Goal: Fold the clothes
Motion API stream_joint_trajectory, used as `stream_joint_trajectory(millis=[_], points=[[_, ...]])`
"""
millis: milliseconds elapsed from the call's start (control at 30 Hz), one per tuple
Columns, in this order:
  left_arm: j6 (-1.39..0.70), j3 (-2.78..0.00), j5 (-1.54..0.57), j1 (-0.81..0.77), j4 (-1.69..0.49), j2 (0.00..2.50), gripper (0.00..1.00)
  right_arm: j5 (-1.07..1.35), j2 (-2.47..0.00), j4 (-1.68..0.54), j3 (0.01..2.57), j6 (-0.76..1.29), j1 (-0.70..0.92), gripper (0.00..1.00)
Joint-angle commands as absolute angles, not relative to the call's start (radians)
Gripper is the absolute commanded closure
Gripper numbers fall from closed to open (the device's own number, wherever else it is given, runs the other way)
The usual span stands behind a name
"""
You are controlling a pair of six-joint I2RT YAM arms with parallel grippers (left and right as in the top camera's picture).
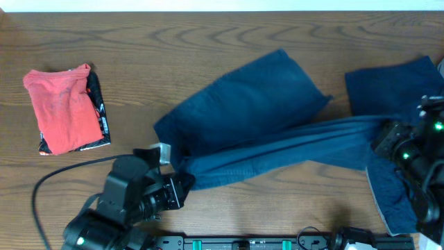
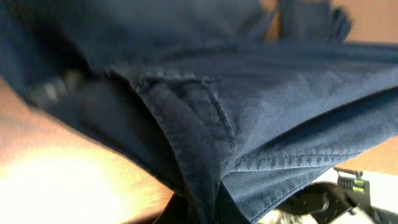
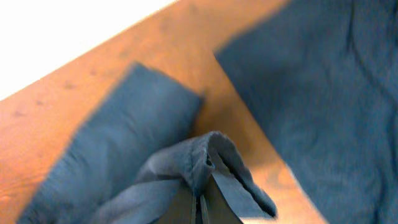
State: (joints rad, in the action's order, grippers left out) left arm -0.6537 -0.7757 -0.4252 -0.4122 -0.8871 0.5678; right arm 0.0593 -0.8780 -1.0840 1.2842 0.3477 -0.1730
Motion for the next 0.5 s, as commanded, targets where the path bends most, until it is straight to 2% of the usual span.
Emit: stream_joint_trajectory(millis=[0,200,467], points=[[-0.648,-0.816,-0.13,-0.405,-0.866,0.559,0.94,-0.035,-0.91,-1.0,1.32,0.253,-0.189,0.99],[-0.648,-0.815,0.046,-0.404,-0.721,0.693,0.94,0.123,-1.059,-0.807,1.32,0.208,-0.164,0.99],[-0.682,-0.815,0.069,-0.382,-0.585,1.01,0.94,0.192,-1.363,-0.648,1.32,0.199,-0.069,0.99]])
